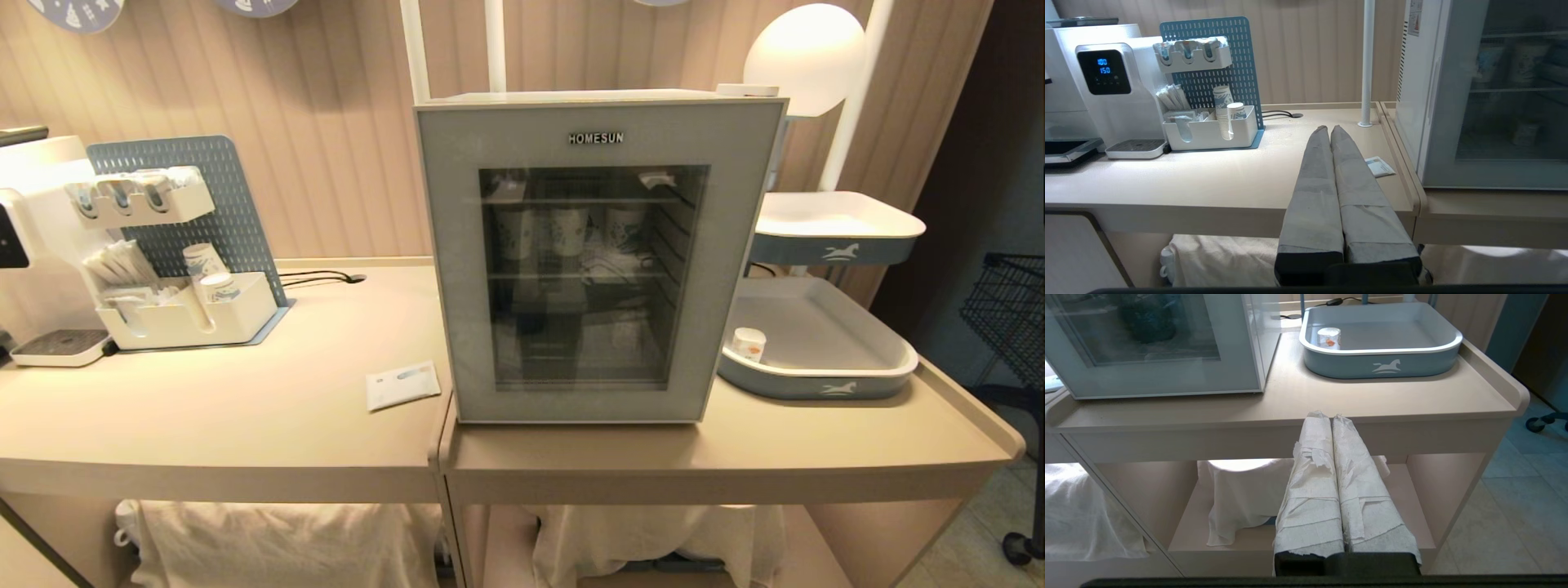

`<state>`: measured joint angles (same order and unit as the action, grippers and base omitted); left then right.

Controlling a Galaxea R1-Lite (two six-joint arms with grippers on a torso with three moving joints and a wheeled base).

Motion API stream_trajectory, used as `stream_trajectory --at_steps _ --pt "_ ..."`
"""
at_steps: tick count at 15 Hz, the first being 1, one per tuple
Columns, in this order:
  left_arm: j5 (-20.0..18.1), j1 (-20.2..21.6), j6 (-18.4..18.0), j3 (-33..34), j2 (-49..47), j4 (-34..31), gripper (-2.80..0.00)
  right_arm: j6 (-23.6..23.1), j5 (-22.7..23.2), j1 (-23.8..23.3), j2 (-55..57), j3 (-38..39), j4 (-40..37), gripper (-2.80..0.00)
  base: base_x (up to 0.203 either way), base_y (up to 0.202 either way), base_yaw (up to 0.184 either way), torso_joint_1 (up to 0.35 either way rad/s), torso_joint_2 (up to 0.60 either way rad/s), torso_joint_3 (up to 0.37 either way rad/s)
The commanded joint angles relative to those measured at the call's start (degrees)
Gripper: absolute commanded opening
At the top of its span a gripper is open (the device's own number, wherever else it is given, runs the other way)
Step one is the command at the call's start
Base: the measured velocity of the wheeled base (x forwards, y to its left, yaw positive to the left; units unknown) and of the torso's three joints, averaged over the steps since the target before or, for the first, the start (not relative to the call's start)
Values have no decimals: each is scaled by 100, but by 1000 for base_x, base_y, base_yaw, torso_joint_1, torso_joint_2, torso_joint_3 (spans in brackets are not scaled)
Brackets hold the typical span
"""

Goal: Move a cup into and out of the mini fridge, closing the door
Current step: Open the freezer door

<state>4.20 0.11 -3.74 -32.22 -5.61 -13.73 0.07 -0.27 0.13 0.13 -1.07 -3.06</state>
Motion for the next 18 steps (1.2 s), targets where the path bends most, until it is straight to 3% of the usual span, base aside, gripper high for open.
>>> stream_trajectory --at_steps 1,3,5,11,12,14,16,18 --pt "-156 2 6 -986 -1276 -689 -280 1 1 4 13 2 -2 -280 0 0 0 0 0 0" --pt "-470 -3 148 -1101 -2464 -663 -280 1 1 4 13 2 -2 -280 0 0 0 0 0 0" --pt "-992 -4 350 -1157 -3829 -182 -280 4 1 4 13 2 -2 -280 0 0 0 0 0 0" --pt "-2675 210 590 -1560 -8031 2333 -280 19 -8 4 13 2 -2 -280 0 0 0 0 0 0" --pt "-3049 294 612 -1712 -8576 2694 0 19 -8 4 13 2 -2 -280 0 0 0 0 0 0" --pt "-4553 623 830 -2101 -9186 3183 0 19 -8 4 13 2 -2 -280 0 0 0 0 0 0" --pt "-6017 982 1267 -2361 -9364 3431 0 19 0 4 13 2 -2 -280 0 0 0 0 0 0" --pt "-6722 1127 1238 -2363 -9680 4180 0 19 -8 4 13 2 -2 -280 0 0 0 0 0 0"
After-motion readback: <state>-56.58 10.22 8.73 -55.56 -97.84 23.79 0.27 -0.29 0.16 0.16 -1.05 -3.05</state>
